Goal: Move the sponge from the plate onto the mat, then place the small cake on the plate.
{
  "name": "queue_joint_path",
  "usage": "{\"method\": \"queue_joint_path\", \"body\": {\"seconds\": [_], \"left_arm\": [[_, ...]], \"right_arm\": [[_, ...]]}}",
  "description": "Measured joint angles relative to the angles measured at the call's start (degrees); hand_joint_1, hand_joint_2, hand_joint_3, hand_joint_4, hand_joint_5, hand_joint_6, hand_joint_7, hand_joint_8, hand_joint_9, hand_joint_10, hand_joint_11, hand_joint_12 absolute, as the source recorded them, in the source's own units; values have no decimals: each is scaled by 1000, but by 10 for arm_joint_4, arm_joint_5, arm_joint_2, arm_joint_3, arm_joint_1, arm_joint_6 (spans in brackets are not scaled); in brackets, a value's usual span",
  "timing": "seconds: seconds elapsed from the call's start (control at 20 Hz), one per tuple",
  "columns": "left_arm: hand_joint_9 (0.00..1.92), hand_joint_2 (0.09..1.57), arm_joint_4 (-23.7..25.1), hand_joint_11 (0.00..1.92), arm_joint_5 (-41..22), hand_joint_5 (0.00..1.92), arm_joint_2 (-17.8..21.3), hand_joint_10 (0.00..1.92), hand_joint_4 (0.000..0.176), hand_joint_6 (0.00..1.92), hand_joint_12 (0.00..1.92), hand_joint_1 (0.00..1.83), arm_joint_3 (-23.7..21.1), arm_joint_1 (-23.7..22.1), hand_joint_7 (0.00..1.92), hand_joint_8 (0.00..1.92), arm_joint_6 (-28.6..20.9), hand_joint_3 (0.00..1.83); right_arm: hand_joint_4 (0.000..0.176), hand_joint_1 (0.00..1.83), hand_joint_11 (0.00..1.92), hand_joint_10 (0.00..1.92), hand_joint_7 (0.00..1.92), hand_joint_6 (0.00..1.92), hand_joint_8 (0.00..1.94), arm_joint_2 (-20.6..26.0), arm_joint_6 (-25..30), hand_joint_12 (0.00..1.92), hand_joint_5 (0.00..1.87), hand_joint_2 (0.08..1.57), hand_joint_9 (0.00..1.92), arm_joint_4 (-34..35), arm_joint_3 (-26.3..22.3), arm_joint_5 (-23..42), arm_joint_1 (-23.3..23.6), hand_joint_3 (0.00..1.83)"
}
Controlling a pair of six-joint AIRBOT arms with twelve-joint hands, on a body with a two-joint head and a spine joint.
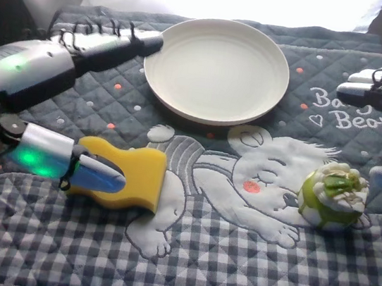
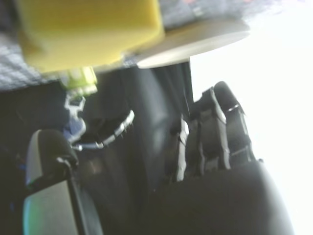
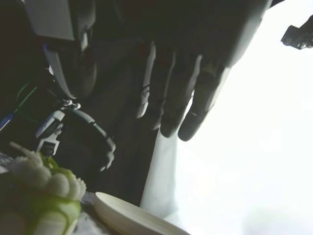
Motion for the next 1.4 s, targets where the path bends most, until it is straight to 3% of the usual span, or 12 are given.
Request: {"method": "queue_joint_path", "body": {"seconds": [0.1, 0.2, 0.3, 0.45, 0.65, 0.75, 0.8, 0.85, 0.9, 0.95, 1.3, 1.4], "left_arm": [[0, 705, -4, 0, -43, 0, 23, 0, 176, 0, 0, 735, -26, 13, 0, 0, 16, 0], [0, 712, -7, 0, -85, 0, 39, 0, 176, 0, 0, 732, -41, 23, 0, 0, 26, 0], [0, 726, -13, 0, -108, 0, 48, 0, 176, 0, 0, 755, -48, 30, 0, 0, 30, 6], [0, 745, -11, 0, -128, 0, 55, 0, 176, 0, 0, 775, -55, 35, 0, 0, 32, 12], [0, 739, -12, 0, -134, 0, 55, 0, 176, 0, 0, 856, -55, 37, 0, 0, 32, 5], [0, 742, -13, 0, -133, 0, 55, 0, 173, 0, 0, 791, -55, 38, 0, 0, 33, 6], [0, 742, -14, 0, -132, 0, 55, 0, 154, 0, 0, 797, -55, 40, 0, 0, 33, 5], [0, 740, -17, 0, -131, 0, 55, 0, 156, 0, 0, 798, -55, 42, 0, 0, 33, 4], [0, 729, -20, 0, -130, 0, 55, 0, 164, 0, 0, 818, -55, 45, 0, 0, 33, 0], [0, 722, -25, 0, -130, 0, 55, 0, 169, 0, 0, 814, -55, 48, 0, 0, 33, 0], [0, 727, -37, 0, -132, 0, 55, 0, 168, 0, 0, 827, -55, 62, 0, 0, 34, 0], [0, 734, -40, 0, -134, 0, 54, 0, 150, 0, 0, 877, -55, 62, 0, 0, 34, 2]], "right_arm": [[62, 682, 17, 0, 312, 0, 0, -3, 0, 910, 322, 1028, 304, -22, 0, -22, 1, 0], [99, 628, 47, 17, 297, 0, 3, -6, 3, 970, 279, 971, 329, -42, 0, -47, 3, 0], [69, 737, 52, 7, 326, 1, 1, -10, 7, 1061, 300, 899, 385, -51, 0, -62, 5, 0], [64, 855, 35, 6, 313, 0, 0, -14, 11, 1234, 316, 841, 415, -65, 3, -91, 5, 0], [103, 966, 111, 12, 356, 2, 3, -32, 14, 1204, 352, 875, 477, -82, 18, -128, 16, 2], [80, 1075, 361, 40, 515, 6, 14, -46, 16, 1067, 525, 931, 654, -96, 30, -153, 30, 1], [0, 1220, 618, 435, 723, 7, 66, -55, 19, 1265, 730, 968, 795, -100, 38, -165, 37, 3], [0, 1312, 760, 826, 833, 1, 120, -61, 23, 1367, 828, 997, 848, -100, 45, -170, 40, 0], [0, 1276, 949, 926, 927, 536, 1039, -68, 28, 1327, 964, 1101, 1015, -96, 52, -171, 50, 3], [0, 1263, 971, 946, 942, 768, 1233, -73, 27, 1352, 928, 1137, 1065, -99, 58, -172, 60, 4], [0, 1243, 550, 1453, 869, 832, 1438, -77, 25, 1792, 921, 1172, 751, -146, 86, -224, 124, 0], [0, 1251, 663, 1485, 878, 704, 1431, -77, 26, 1791, 988, 1156, 811, -164, 85, -228, 160, 0]]}}
